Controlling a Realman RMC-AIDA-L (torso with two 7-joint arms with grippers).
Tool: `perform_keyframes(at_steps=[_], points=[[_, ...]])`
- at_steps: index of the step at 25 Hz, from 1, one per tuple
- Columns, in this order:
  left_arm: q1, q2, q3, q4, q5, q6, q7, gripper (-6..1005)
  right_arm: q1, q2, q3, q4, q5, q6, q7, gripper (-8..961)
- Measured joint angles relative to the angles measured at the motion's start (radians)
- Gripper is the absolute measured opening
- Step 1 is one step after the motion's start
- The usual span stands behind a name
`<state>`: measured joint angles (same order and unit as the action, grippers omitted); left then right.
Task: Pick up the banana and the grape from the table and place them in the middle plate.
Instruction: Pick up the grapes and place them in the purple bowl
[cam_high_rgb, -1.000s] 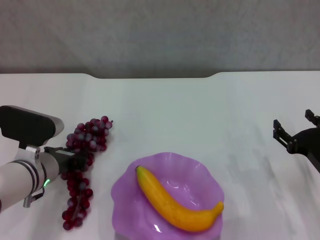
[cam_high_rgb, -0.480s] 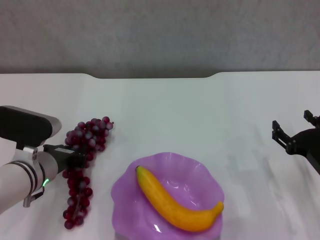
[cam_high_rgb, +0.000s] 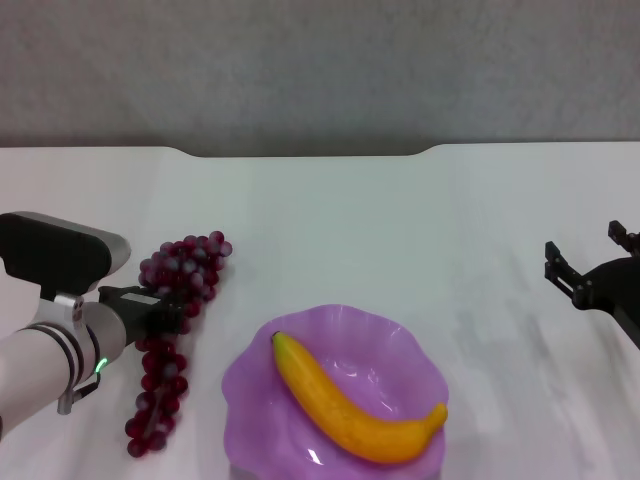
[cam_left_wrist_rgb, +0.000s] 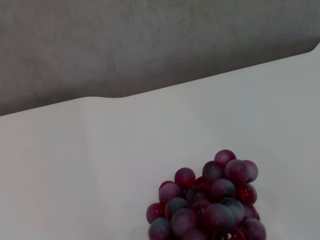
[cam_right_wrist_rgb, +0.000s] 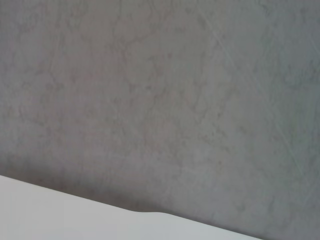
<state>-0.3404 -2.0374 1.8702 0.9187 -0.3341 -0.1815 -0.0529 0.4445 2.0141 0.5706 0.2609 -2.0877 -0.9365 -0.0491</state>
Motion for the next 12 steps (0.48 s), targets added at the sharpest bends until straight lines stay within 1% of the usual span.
perform_keyframes(at_steps=[5,12], points=[[0.013,0.0,0.003,0.012,-0.003,0.026,0.001,200,-0.001,0.0,0.0,0.0,0.0,-0.002,0.0,880],[0.069,0.003,0.019,0.077,-0.003,0.076,0.002,199,-0.001,0.0,0.0,-0.001,0.0,-0.001,0.0,879]])
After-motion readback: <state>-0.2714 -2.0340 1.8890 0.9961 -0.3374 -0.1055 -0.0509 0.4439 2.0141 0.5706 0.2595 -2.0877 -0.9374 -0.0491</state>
